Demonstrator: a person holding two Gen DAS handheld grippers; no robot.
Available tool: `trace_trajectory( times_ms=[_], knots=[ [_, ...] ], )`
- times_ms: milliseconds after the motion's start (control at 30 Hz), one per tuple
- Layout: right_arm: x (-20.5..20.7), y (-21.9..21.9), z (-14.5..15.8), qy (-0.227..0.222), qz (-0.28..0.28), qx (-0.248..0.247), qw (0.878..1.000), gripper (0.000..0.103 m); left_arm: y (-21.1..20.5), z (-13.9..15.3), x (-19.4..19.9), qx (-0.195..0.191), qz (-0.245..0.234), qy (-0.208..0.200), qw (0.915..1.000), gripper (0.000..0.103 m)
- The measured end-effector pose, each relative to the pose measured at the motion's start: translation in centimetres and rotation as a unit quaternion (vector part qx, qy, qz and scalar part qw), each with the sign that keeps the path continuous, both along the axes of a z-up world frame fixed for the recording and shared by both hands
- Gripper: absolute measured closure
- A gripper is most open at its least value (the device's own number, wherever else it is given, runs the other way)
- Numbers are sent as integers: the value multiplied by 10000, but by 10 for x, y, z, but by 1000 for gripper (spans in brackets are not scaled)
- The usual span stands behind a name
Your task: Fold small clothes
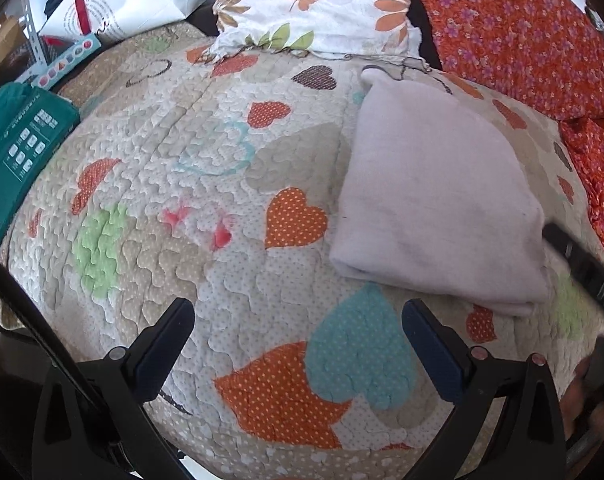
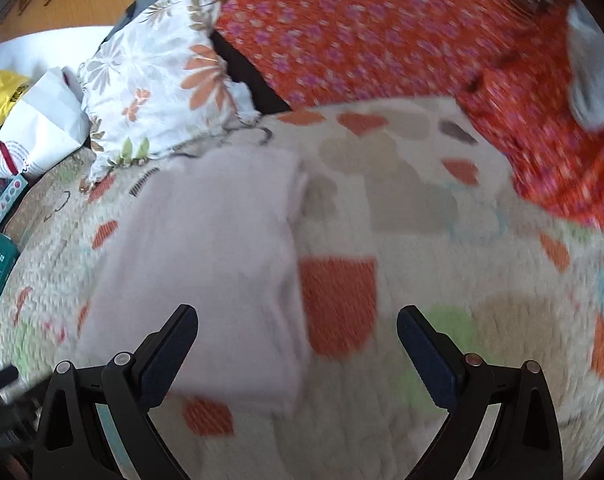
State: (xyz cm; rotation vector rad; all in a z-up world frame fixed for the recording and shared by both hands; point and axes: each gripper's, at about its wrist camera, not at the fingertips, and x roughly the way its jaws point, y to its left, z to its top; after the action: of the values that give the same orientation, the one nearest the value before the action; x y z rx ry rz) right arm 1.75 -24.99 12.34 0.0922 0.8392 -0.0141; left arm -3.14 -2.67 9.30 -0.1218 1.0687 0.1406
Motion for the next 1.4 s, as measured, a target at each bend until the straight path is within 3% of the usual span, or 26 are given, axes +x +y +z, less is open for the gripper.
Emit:
trace_trajectory(
  times_ms=[100, 200, 267, 333, 400, 500, 600, 700, 800, 867, 933, 1067, 1233, 1400],
  knots=[
    [32, 12, -5, 232, 286, 115, 9993, 2, 8, 0, 3, -106, 151, 13, 9998, 0],
    [66, 21, -42, 991, 179, -628, 9929, 2, 15, 5, 1, -57, 213, -24, 9998, 0],
    [56, 10, -54, 1080, 166, -232, 9937, 0, 23, 8, -3, 18, 240, -71, 9997, 0],
    [36, 2, -60, 1261, 132, -309, 9915, 1, 32, 8, -5, 94, 283, -91, 9995, 0],
    [13, -2, -54, 1197, -54, -694, 9904, 1, 42, 5, -7, 129, 328, -60, 9994, 0],
    [-6, 11, -7, 441, -147, -1208, 9916, 5, 50, 2, -9, 55, 396, 4, 9992, 0],
    [2, 32, 26, -79, 279, -699, 9971, 7, 53, 5, -14, -33, 485, -26, 9988, 0],
    [30, 63, 25, 5, 766, -195, 9969, 21, 54, 11, -24, -43, 502, -78, 9987, 0],
    [54, 100, -15, 465, 964, -593, 9925, 34, 56, 19, -32, 48, 507, -133, 9986, 0],
    [48, 113, -39, 660, 960, -943, 9887, 34, 60, 23, -38, 123, 531, -188, 9983, 0],
    [16, 121, -42, 336, 1053, -1248, 9860, 27, 65, 24, -40, 217, 534, -225, 9981, 0],
    [-44, 109, -55, 753, 1513, -1381, 9759, 22, 71, 18, -41, 227, 528, -224, 9981, 0],
    [-80, 61, -28, 789, 1027, -933, 9872, 22, 65, 7, -40, 12, 468, -120, 9988, 0],
    [-74, 33, 0, 490, 555, -922, 9930, 20, 53, 8, -40, -307, 323, -57, 9990, 0]
  ],
)
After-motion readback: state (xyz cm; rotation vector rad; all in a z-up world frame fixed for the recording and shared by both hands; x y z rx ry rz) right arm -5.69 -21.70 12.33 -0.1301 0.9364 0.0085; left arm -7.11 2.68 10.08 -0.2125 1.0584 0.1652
